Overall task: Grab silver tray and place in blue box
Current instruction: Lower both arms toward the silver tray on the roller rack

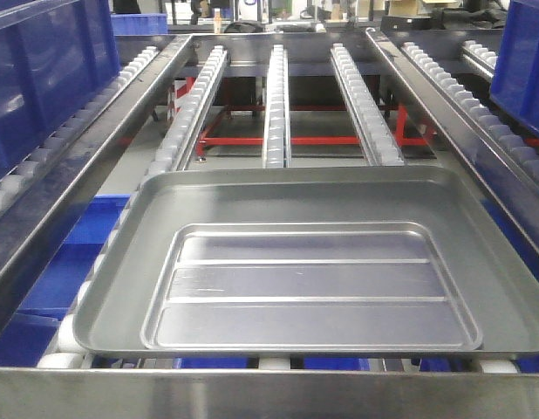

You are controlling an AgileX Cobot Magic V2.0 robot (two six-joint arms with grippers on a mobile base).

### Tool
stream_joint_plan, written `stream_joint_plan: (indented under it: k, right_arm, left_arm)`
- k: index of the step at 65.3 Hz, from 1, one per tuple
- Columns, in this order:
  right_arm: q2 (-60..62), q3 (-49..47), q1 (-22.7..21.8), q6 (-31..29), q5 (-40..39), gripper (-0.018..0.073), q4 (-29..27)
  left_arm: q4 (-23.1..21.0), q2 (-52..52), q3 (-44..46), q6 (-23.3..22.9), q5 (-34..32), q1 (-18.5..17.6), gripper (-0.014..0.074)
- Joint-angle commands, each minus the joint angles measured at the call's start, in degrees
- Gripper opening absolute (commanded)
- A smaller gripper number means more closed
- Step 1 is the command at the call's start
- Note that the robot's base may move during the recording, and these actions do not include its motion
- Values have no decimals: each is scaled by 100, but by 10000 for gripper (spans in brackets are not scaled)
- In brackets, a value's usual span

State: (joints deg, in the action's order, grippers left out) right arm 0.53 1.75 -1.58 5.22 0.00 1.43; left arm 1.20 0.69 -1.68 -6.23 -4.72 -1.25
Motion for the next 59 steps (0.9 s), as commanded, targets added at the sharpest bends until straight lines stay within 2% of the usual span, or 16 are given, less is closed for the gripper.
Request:
stream_joint_plan:
  k: [1, 38, 47, 52, 55, 59]
  right_arm:
    - [122, 16, -8, -17, -512, 50, 52]
    - [122, 16, -7, -17, -527, 50, 52]
    - [122, 16, -7, -17, -651, 50, 52]
    - [122, -12, -7, -17, -1020, 50, 52]
    - [117, -158, -1, -17, -1146, 50, 53]
    - [50, -554, -1, -17, -879, 50, 64]
  left_arm:
    - [-9, 103, 14, 8, -480, 11, -96]
    - [-9, 103, 14, 8, -480, 11, -96]
    - [-9, 103, 14, 8, -480, 11, -96]
    - [1, 103, 106, 8, -569, 11, -96]
    - [1, 81, 363, 8, -373, 0, -96]
    - [1, -8, 846, 8, 208, -9, -96]
